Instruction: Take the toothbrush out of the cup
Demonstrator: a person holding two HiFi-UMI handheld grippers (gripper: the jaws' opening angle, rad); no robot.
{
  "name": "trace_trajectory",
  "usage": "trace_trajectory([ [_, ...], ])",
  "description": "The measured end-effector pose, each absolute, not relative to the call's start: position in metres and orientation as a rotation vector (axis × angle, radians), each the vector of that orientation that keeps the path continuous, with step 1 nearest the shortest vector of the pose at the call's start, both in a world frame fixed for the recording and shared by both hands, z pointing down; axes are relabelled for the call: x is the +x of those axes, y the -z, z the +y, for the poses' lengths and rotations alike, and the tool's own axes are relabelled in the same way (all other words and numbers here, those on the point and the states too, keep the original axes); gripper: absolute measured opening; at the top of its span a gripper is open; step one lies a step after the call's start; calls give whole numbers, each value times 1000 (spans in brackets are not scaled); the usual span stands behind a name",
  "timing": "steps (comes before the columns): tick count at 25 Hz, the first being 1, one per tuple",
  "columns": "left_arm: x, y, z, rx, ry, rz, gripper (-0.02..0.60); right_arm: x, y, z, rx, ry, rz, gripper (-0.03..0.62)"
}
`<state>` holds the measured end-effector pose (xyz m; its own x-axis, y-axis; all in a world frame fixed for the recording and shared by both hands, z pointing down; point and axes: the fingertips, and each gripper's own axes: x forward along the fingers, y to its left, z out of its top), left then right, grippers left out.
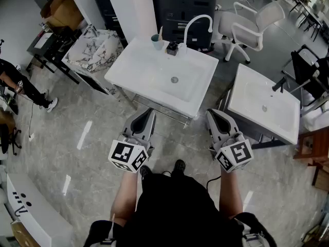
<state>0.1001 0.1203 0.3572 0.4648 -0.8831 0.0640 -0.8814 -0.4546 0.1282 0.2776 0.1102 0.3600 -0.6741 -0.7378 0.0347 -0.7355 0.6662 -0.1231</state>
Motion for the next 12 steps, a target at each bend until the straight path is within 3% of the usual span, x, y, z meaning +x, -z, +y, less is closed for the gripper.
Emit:
trace_trajectory([
  [12, 104, -360, 139, 2546, -5, -1583, 23, 282, -363, 121, -1264, 212, 2835, 29],
])
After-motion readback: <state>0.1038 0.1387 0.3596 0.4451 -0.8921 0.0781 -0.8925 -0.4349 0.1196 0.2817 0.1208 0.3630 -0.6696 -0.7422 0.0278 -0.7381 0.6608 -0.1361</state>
